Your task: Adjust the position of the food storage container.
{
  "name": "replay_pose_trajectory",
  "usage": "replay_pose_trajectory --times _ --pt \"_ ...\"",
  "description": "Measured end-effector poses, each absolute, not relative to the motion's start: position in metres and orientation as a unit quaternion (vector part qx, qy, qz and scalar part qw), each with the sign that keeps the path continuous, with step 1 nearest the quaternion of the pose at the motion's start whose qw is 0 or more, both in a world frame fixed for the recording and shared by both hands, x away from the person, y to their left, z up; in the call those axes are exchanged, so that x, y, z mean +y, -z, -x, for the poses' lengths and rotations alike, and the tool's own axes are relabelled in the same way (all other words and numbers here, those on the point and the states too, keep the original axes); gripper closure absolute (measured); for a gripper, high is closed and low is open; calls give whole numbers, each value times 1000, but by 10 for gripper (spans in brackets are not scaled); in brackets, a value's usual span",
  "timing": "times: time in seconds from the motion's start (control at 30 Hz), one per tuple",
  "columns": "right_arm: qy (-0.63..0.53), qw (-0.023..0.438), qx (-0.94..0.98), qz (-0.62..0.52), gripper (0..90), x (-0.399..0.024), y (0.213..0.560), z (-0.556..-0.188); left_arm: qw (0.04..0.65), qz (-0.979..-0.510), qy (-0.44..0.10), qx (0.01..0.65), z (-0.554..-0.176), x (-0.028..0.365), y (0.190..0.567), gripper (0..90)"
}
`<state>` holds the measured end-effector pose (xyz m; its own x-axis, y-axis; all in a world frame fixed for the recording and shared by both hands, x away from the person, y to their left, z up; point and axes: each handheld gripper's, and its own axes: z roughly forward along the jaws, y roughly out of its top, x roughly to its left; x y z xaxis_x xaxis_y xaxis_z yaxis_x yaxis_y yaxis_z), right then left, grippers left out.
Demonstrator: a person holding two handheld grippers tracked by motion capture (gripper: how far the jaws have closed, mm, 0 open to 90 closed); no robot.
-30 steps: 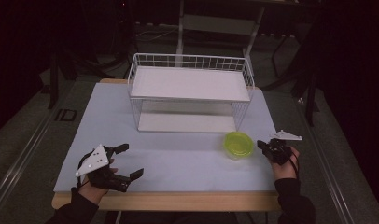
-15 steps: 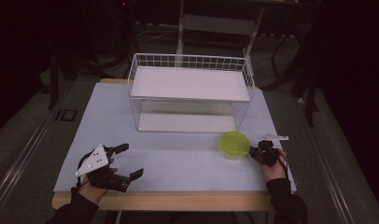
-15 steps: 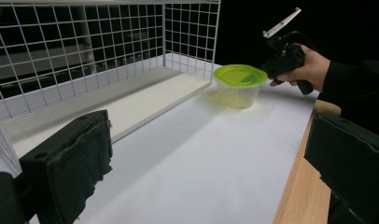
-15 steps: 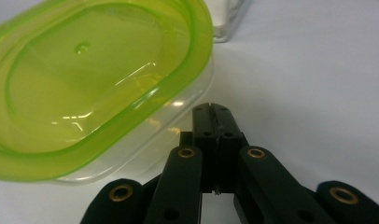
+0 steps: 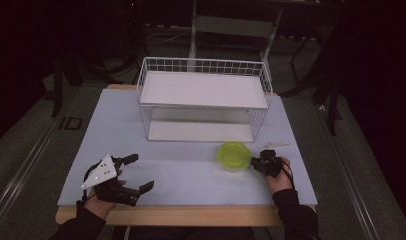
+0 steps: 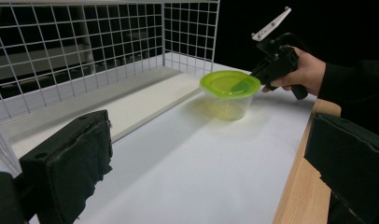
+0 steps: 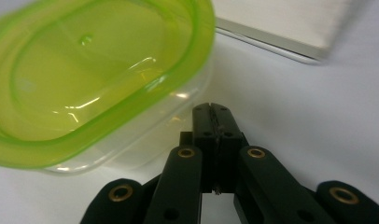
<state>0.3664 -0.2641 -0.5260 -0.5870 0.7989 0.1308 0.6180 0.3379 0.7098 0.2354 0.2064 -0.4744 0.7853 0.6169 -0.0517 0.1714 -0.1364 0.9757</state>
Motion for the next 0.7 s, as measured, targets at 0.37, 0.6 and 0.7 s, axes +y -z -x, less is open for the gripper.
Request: replay_pose_trajectory --times 0.37,0.6,0.7 --pt "-364 105 840 -388 899 -205 531 -370 599 -732 -185 269 -235 206 474 14" --pt "-369 95 852 -358 899 -170 532 -371 598 -733 -184 267 -235 206 474 14" --pt "-374 90 854 -349 898 -158 532 -372 598 -734 -183 267 -235 206 474 14"
